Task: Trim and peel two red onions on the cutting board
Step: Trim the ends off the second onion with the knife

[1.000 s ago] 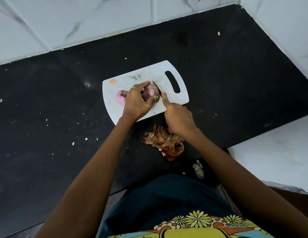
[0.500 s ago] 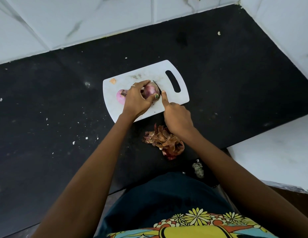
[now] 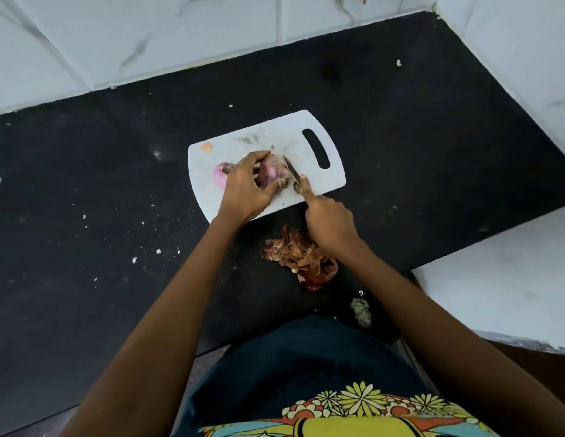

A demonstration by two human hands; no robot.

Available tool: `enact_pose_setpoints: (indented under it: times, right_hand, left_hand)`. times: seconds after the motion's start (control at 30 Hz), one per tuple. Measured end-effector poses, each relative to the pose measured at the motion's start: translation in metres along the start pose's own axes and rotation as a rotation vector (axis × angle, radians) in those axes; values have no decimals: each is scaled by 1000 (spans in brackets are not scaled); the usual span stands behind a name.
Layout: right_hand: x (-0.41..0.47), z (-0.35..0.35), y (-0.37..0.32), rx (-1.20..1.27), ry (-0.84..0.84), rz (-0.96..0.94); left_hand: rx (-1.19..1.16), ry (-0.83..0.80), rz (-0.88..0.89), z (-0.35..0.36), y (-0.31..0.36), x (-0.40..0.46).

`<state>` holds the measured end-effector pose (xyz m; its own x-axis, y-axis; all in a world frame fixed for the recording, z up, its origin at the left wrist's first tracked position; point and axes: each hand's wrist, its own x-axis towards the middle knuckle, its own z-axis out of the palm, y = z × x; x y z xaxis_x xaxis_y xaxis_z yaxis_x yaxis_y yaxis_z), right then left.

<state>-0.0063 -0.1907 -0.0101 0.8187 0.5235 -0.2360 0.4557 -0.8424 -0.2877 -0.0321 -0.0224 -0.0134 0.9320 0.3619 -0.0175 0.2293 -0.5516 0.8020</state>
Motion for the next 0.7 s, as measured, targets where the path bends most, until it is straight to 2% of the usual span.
enact_pose_setpoints:
  times: [0.17,0.23,0.3,0.5,0.7]
  right_hand:
    - [1,-10,14,484,217,114]
    - [1,-18,15,703,251,166]
    - [4,-23,14,804,246,206]
    - [15,-21,2,829,168,217]
    - [31,-12,-11,839,84,192]
  left_hand:
    - [62,0,27,-5,0,-9]
    - [111,5,32,-6,1,-13]
    - [155,4,18,-5,3,-16]
    - [392,78,-24,-4,16,-10]
    - [508,26,-65,-1,21,0]
